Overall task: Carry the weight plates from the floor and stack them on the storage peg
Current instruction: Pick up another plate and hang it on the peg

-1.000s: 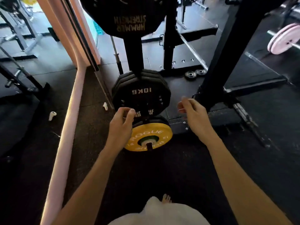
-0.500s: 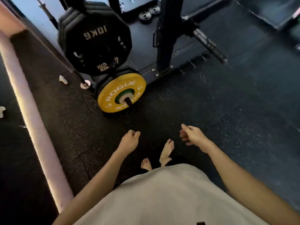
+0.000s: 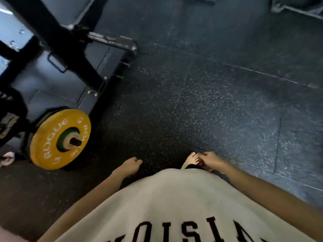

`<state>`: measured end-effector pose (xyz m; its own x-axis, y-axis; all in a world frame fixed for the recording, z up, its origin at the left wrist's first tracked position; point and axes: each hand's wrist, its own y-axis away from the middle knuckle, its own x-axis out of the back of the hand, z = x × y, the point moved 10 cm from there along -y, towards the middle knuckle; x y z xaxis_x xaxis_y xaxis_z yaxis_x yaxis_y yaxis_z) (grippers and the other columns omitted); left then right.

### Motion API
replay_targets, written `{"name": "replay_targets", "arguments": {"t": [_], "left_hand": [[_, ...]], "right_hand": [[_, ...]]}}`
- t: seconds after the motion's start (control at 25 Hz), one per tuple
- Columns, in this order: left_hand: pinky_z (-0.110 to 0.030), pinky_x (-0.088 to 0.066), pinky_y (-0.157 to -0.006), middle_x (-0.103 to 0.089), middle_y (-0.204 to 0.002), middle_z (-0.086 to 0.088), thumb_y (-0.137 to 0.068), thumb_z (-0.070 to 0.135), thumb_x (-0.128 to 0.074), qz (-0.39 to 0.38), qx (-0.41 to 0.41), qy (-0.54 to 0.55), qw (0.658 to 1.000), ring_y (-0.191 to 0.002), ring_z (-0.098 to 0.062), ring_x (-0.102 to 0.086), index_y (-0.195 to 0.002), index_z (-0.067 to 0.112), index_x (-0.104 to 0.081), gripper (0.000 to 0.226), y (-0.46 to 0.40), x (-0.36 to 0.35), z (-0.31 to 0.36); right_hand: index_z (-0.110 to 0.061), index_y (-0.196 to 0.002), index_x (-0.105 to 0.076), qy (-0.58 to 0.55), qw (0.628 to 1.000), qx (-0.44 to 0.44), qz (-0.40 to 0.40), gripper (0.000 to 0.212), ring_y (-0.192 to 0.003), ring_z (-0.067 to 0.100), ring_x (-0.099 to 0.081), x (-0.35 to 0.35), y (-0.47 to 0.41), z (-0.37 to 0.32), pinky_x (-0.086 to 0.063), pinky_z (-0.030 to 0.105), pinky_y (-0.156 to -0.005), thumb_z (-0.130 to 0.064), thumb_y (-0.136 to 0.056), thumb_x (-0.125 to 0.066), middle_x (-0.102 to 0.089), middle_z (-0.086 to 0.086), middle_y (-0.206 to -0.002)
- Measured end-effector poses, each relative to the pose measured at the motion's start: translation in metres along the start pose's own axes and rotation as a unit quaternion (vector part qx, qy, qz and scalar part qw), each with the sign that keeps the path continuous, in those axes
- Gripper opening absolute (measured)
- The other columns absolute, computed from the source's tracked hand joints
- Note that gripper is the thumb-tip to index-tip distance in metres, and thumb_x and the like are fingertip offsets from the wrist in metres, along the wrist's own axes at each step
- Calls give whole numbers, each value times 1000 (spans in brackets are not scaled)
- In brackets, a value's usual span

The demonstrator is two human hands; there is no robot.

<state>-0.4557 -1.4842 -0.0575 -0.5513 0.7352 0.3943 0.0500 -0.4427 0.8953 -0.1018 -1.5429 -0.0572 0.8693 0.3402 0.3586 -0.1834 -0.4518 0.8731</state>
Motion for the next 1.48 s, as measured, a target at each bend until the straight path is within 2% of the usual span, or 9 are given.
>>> {"name": "replay_targets", "arguments": {"t": [0.12, 0.32, 0.52, 0.76, 1.0, 1.12, 1.24, 1.32, 1.48], "left_hand": [[-33, -46, -86, -64, -117, -11, -100, 37, -46, 3, -41, -85, 996, -107, -28, -60, -114, 10, -58, 32, -12, -14, 90], [-30, -41, -78, -63, -113, -6, -99, 29, -50, 39, -125, -163, 978, -93, -18, -54, -108, 15, -60, 20, -17, -29, 241], [-30, -42, -77, -61, -109, -4, -98, 27, -51, 21, -157, -187, 970, -89, -15, -54, -108, 15, -59, 17, -52, -43, 361], [-30, -44, -81, -63, -113, -5, -96, 29, -53, -21, -156, -214, 964, -97, -19, -56, -106, 16, -60, 18, -120, -35, 501], [-39, -49, -95, -64, -115, -11, -98, 30, -51, -35, -183, -194, 963, -105, -28, -60, -115, 13, -60, 26, -177, 38, 666], [-41, -51, -93, -66, -110, -10, -99, 32, -50, -23, -168, -159, 973, -99, -27, -63, -117, 14, -58, 27, -205, 71, 722], [-39, -51, -92, -66, -112, -10, -99, 32, -51, -23, -142, -151, 978, -100, -27, -64, -122, 13, -57, 30, -236, 96, 760], [-34, -48, -91, -64, -119, -11, -98, 31, -52, -38, -135, -173, 975, -107, -27, -61, -123, 11, -58, 32, -255, 108, 780], [-32, -44, -91, -63, -124, -13, -97, 30, -51, -6, -109, -151, 982, -111, -28, -58, -118, 8, -61, 31, -295, 173, 832]], "right_hand": [[-16, -78, -65, -60, 998, -3, 30, 36, -80, 27, -68, 65, -15, 40, -55, 37, -74, -42, -99, -51, -71, 10, -86], [-12, -89, -63, -162, 984, -56, 51, 31, -66, 21, -64, 154, -33, 79, -49, 25, -56, -39, -99, -51, -65, 7, -78], [-10, -82, -64, -79, 995, -49, 47, 27, -55, 14, -50, 207, -76, 75, -37, 22, -50, -28, -97, -52, -61, 7, -74], [-14, -71, -60, -108, 989, -93, 33, 32, -47, 11, -50, 308, -144, 50, -37, 16, -39, -24, -99, -49, -60, 3, -66], [-11, -77, -66, -165, 973, -85, 140, 26, -57, 20, -54, 491, -209, -23, -41, 24, -52, -27, -94, -55, -63, 11, -74], [-13, -82, -67, -157, 972, -64, 164, 22, -72, 24, -57, 549, -248, -75, -48, 39, -66, -31, -91, -58, -63, 10, -80], [-11, -95, -66, -49, 987, -54, 141, 27, -87, 27, -58, 592, -293, -137, -39, 31, -69, -36, -93, -56, -58, 8, -89], [-13, -89, -62, -18, 992, -48, 117, 25, -93, 30, -60, 621, -327, -177, -37, 29, -70, -37, -93, -56, -61, 11, -96], [-9, -92, -66, -11, 995, -16, 93, 22, -87, 27, -61, 707, -404, -280, -43, 32, -72, -31, -92, -60, -68, 13, -97]]}}
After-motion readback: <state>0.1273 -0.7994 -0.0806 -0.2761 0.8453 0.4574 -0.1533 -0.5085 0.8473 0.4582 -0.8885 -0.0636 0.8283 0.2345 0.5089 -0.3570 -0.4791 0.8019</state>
